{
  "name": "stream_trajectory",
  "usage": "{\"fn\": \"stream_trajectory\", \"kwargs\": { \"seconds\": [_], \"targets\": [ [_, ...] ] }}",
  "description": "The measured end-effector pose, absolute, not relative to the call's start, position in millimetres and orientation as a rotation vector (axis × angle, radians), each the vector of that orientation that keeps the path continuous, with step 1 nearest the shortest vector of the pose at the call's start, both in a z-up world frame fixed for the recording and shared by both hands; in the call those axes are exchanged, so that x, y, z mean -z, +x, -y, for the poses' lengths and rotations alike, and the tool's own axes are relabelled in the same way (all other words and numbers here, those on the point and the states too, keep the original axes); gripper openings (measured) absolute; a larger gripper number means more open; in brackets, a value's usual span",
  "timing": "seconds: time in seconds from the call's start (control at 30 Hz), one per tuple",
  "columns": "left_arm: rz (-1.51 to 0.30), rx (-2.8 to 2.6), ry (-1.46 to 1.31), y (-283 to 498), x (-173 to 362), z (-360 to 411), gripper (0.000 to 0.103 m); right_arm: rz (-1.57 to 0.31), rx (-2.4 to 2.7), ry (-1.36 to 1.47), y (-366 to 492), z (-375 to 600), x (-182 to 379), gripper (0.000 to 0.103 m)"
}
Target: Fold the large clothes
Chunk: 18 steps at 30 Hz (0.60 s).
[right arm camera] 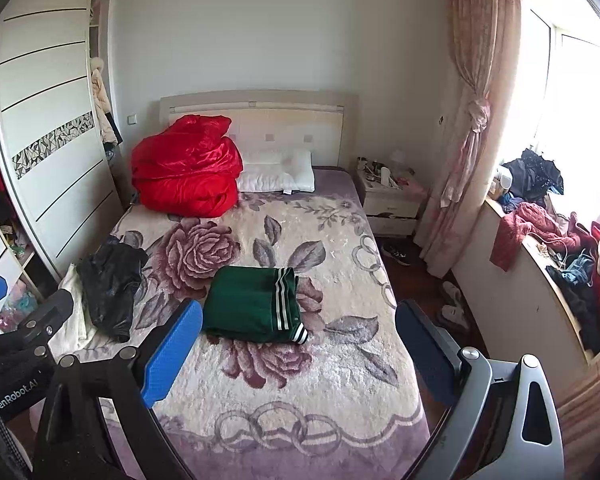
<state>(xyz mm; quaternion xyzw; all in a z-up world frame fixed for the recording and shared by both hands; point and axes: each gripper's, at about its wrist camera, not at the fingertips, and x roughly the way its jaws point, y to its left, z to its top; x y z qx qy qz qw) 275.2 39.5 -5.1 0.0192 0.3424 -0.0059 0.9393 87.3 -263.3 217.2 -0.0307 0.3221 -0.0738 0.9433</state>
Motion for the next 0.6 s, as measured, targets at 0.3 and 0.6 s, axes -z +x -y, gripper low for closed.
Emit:
{"fn": "stream_trajectory", "kwargs": {
  "seconds": [0.3,0.6],
  "targets": [
    [-0.689,0.015,0.033,269.8,-2.5,-39.5,0.102,-0.665,0.160,-0.046,76.3,262.1,-214.2,0.099],
    [-0.692,0.018,0.029,270.1,-1.4,-40.1,0.102,-0.666,0.161,-0.046,74.5,261.9,-213.9,0.099]
  ]
}}
